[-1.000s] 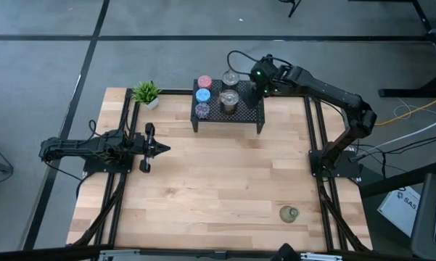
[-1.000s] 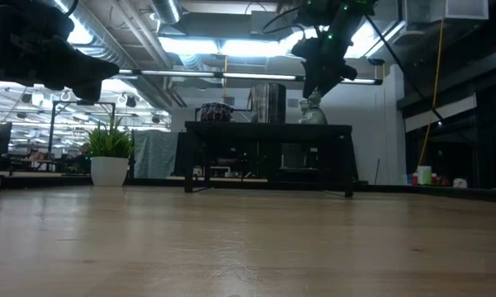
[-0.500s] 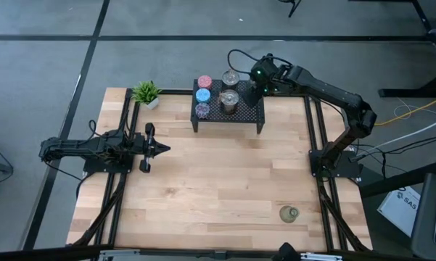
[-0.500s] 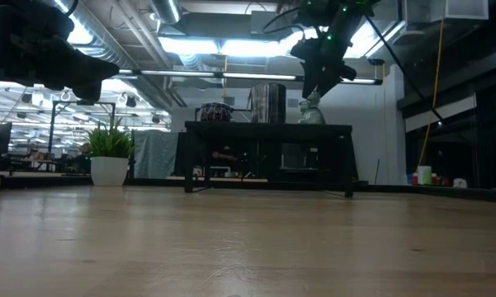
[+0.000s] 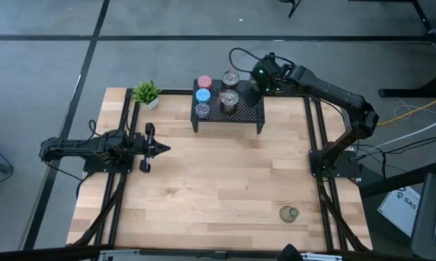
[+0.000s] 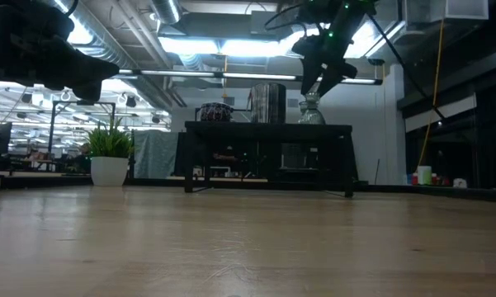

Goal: Pick & Place candle stick holders
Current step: Put the green candle holder on the shelf

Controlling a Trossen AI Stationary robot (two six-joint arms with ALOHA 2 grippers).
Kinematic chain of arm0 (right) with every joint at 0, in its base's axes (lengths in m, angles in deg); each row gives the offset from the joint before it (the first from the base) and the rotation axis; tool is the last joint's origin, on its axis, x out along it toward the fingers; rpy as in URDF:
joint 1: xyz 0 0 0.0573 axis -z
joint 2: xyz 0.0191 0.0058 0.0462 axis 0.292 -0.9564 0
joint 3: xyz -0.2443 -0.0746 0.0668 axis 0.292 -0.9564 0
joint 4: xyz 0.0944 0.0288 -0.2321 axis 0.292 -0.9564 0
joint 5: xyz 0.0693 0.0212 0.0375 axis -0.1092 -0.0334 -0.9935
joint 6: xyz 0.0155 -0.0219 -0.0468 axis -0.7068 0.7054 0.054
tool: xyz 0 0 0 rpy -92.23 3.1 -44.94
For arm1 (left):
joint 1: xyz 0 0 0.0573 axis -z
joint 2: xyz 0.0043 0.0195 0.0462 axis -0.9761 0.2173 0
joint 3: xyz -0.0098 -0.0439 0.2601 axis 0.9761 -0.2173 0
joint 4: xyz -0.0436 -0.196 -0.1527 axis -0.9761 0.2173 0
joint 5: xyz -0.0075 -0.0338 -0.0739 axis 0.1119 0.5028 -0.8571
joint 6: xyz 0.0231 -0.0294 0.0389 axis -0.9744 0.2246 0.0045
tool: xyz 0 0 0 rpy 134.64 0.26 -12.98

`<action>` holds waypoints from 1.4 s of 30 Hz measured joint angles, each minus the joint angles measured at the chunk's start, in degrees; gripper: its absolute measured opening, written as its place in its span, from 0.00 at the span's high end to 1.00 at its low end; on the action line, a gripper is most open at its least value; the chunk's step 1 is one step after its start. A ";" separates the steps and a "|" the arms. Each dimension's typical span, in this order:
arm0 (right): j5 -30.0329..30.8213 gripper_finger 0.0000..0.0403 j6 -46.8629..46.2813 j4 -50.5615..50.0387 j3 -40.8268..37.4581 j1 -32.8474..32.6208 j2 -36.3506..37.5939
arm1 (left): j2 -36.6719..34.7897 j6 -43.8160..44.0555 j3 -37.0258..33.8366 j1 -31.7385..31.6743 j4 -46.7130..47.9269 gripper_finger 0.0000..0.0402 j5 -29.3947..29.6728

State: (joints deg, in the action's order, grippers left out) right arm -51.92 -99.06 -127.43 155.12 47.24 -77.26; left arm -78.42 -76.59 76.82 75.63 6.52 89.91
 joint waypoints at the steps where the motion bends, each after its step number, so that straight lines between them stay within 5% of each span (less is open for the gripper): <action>1: 0.00 0.32 0.00 0.00 0.00 0.00 0.46 | 0.00 -0.02 0.00 0.01 0.00 0.98 0.00; 17: -9.01 0.21 3.83 -4.30 0.00 -5.79 12.71 | -0.01 -0.01 -0.01 0.01 0.00 0.98 0.01; 33: -16.11 0.21 9.07 -10.80 -9.38 -20.46 23.26 | 0.01 -0.01 0.00 0.02 -0.02 0.98 0.01; 42: -16.06 0.21 3.56 -15.97 -17.68 -31.49 28.21 | 0.01 -0.01 -0.01 0.01 -0.02 0.98 0.00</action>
State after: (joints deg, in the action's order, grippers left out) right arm -67.98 -95.50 -143.40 137.44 15.75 -49.04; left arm -78.41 -76.59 76.80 75.64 6.50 89.91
